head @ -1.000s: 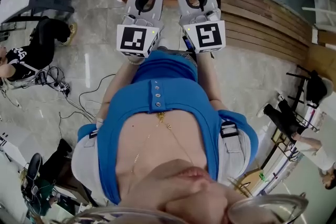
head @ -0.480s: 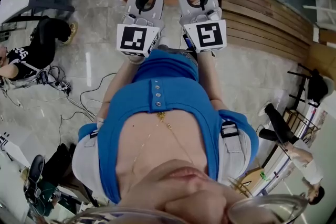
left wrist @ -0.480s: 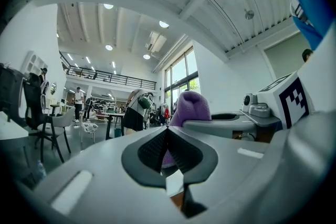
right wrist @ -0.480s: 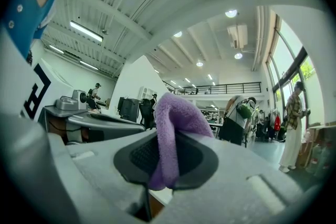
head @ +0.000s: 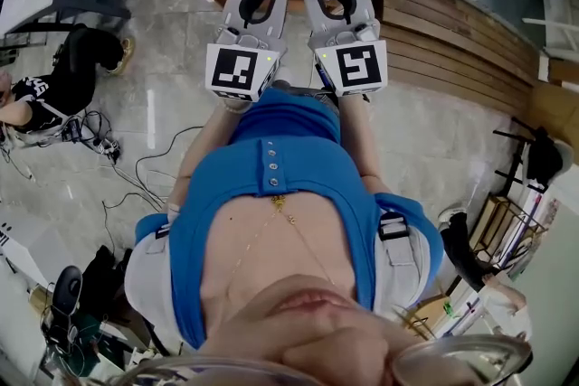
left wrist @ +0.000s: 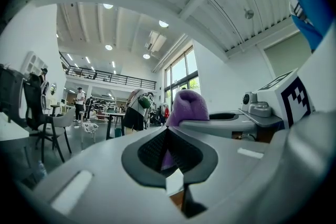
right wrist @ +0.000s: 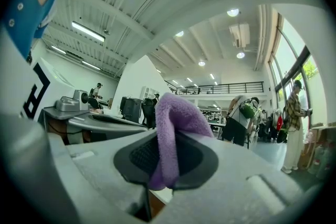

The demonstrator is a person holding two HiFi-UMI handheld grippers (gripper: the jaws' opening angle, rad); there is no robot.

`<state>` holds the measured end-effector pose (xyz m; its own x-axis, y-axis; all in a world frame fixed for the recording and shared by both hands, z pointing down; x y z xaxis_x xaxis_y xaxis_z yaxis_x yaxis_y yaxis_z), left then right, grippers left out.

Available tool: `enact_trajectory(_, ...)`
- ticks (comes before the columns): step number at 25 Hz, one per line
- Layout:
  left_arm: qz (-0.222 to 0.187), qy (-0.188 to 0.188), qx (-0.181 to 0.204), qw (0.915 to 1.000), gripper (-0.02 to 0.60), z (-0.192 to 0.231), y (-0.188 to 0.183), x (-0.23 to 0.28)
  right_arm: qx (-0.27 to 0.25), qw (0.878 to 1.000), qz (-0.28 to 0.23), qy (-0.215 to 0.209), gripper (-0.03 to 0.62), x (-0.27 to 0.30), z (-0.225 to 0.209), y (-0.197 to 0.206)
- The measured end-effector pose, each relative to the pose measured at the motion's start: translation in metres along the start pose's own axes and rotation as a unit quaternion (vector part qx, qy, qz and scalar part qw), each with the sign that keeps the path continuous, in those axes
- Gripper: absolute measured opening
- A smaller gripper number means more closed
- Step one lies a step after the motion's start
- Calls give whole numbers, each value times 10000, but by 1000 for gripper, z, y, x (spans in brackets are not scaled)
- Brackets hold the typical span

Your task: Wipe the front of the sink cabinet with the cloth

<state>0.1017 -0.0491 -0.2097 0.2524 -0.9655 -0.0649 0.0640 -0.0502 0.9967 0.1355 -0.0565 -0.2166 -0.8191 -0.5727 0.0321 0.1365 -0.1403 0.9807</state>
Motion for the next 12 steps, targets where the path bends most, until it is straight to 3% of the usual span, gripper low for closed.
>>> enact_trajectory(12, -44, -13, 40, 10000, -3, 1, -3, 0, -74, 9999, -68, -19, 54, 5, -6, -1)
Point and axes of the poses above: the fingertips, and each gripper's own axes: x forward along the fingers, z to its left, y out of its underside, the point moved 1 cm from there along -x, backward along the fingers, and after that the axes turned 14 degrees about -y, right-handed, at the moved point
